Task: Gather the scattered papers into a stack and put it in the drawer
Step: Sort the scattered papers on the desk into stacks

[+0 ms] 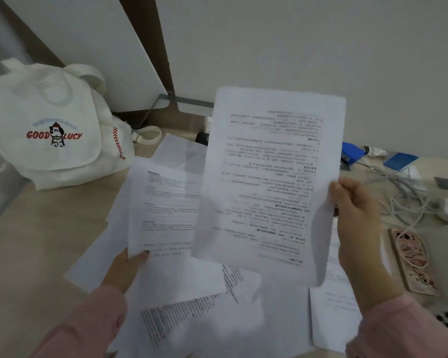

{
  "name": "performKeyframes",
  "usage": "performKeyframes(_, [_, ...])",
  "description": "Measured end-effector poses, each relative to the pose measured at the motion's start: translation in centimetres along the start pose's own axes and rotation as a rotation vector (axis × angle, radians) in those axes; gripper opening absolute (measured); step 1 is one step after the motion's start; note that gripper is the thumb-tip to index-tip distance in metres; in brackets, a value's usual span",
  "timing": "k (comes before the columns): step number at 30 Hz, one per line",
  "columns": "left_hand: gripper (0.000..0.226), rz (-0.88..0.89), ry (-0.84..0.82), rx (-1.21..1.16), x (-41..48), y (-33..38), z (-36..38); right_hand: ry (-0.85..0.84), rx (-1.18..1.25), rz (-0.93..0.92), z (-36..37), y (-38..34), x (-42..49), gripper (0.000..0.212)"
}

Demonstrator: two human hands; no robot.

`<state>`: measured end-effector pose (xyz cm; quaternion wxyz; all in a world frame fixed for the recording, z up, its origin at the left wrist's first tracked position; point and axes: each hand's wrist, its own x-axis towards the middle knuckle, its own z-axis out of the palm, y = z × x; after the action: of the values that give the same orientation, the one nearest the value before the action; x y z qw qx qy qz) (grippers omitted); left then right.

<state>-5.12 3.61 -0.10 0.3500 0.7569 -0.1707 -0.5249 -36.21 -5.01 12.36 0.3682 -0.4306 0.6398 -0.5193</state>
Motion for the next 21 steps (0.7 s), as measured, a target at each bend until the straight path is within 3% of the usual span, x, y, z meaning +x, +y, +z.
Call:
performKeyframes(9, [0.023, -0.076, -0.112, -0.181, -0.6, -0.9, -0.3, 0.112, 0.328, 0.660, 6.0, 10.1, -4.8, 0.009])
performKeyframes(18, [0.041, -0.096, -0.191, -0.250, -0.2, -3.3, 0.8, -0.342, 0.291, 0.943, 10.0, 13.2, -12.4, 0.007])
performKeyframes(21, [0.039, -0.076, -0.183, -0.176, 0.3, -4.0, 1.2, -0.432, 0.128, 0.829, 9.5, 13.2, -12.4, 0.007])
